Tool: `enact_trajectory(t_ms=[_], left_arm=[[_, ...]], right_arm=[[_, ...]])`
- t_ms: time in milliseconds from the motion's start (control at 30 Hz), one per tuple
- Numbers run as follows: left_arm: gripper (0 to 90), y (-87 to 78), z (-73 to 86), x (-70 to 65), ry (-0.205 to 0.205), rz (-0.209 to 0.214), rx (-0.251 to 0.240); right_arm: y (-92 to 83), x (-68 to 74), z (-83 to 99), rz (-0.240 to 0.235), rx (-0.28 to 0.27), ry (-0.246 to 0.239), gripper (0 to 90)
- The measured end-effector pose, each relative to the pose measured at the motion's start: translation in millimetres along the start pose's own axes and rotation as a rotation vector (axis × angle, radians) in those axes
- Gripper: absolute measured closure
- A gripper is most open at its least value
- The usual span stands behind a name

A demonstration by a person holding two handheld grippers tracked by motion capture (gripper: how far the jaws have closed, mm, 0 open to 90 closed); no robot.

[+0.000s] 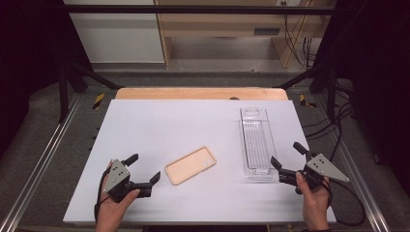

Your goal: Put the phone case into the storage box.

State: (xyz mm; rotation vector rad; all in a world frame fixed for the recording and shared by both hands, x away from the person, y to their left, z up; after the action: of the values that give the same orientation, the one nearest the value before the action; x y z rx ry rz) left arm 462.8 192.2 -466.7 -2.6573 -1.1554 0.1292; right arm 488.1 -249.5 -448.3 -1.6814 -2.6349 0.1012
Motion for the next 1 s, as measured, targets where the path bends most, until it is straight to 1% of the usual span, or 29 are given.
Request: enact_trajectory(t_ms=[100, 200, 333, 400, 533, 667, 767, 900, 1000], left_arm=[[1.4, 3.3, -1.5, -6.4, 0.004, 0.013, 0.025], [1.4, 5.3, -3.2, -12.8, 0.02, 0.024, 0.052], [1.5, 10.1, -4.2, -21.1, 0.027, 0.05, 0.093], [1.8, 13.1, -4.6, -25.1, 0.04, 0.061, 0.11], [1.8, 18.9, -5.6, -29.7, 0.054, 0.078, 0.132], [1.8, 25.5, -7.2, -32.3, 0.053, 0.084, 0.147], [1.9, 30.5, -7.5, -36.2, 0.06, 0.094, 0.16], [1.9, 39.3, -5.6, -41.5, 0.073, 0.109, 0.192], [2.0, 45.5, -3.5, -42.9, 0.085, 0.119, 0.22]], right_arm=[[-0.1, 0.8, -0.4, 0.002, 0.0, -0.004, 3.7], [0.1, 0.8, 0.1, 0.003, 0.003, 0.0, 3.7], [1.0, 0.9, 0.8, 0.005, 0.003, -0.009, 3.7], [1.2, 0.5, 0.4, 0.004, 0.001, -0.01, 3.7], [0.8, -1.2, -0.2, 0.01, -0.003, -0.002, 3.6], [0.6, -1.0, -0.7, 0.011, -0.006, 0.0, 3.6], [0.3, -1.4, -0.4, 0.015, -0.004, -0.003, 3.6], [-1.6, -0.9, -0.3, 0.017, -0.004, 0.0, 3.5], [-1.6, -0.4, 0.1, 0.017, -0.002, 0.0, 3.5]])
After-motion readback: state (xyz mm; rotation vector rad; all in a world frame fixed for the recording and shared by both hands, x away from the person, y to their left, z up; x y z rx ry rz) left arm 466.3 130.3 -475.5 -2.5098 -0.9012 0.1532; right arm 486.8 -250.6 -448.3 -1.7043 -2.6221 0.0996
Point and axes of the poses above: each handheld gripper's, and its own axes: y roughly forward along the jaws, z roughly out of its underside, x roughly to its left, the point moved 8 cm from there along y, roughly forward along the jaws, and after that the axes turned 5 degrees about z, right-handed, at the moved point
